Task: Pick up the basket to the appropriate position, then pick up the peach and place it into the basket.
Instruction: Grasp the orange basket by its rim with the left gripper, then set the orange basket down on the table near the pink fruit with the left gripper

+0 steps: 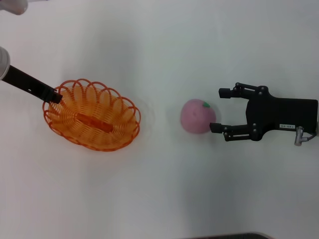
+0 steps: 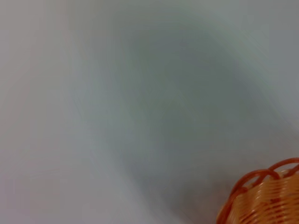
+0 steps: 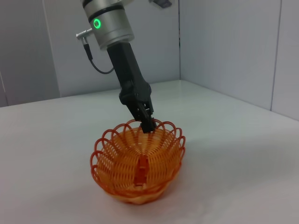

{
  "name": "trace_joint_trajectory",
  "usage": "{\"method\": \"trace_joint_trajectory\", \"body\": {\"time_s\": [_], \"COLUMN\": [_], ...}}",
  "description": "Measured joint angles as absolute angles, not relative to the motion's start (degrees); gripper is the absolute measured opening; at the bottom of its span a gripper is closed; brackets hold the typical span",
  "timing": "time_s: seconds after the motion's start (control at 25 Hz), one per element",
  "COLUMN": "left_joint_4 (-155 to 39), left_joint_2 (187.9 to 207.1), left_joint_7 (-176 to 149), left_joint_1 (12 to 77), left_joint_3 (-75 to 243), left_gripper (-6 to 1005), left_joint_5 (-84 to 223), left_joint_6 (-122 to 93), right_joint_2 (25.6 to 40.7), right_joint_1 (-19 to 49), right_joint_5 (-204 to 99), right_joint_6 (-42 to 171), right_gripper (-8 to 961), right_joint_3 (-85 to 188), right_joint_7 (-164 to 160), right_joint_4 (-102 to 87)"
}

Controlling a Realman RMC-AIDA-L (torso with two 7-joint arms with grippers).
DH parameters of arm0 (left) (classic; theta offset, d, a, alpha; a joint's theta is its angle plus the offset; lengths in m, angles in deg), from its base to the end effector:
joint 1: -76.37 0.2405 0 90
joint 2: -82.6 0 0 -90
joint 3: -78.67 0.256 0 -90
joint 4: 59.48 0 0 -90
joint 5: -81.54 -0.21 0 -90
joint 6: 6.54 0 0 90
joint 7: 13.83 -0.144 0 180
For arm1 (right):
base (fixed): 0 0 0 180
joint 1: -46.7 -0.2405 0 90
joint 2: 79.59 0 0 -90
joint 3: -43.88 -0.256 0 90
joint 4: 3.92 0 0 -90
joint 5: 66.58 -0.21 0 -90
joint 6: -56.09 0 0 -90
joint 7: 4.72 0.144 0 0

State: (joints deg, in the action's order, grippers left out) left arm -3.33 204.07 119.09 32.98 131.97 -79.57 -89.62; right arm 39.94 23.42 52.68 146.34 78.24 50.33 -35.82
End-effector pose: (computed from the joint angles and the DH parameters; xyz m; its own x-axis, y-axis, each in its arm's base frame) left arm -0.2369 0.3872 0.0083 0.6436 0.7524 -0.1403 0.6315 -0.6255 -0.4582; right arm 0.3110 0.2780 -0.0168 0.8770 -0.1684 -0.4500 -0.3101 -0.9137 -0.2625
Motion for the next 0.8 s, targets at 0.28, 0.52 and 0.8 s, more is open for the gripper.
{"method": "trace_joint_trajectory", "body": {"time_s": [0.28,0.52,0.8], "left_joint_4": [-3.8,-7.7,-10.4], "left_joint_2": [203.42,201.69,201.11], "left_joint_7": [122.4,122.3,123.2], "left_joint_1": [31.3,30.7,31.4], "left_joint_3": [127.1,121.5,114.6], "left_gripper": [86,68,58], "left_joint_5": [-78.9,-76.2,-74.7], "left_joint_6": [-96.1,-100.6,-103.3], "right_joint_2": [39.94,39.94,39.94], "right_joint_1": [23.6,23.7,23.7], "right_joint_5": [52.7,52.6,52.6], "right_joint_6": [146.4,146.4,146.4], "right_gripper": [928,928,929], "right_joint_3": [78.1,77.9,77.9], "right_joint_7": [50.4,50.2,50.5], "right_joint_4": [-35.8,-35.8,-36.2]}}
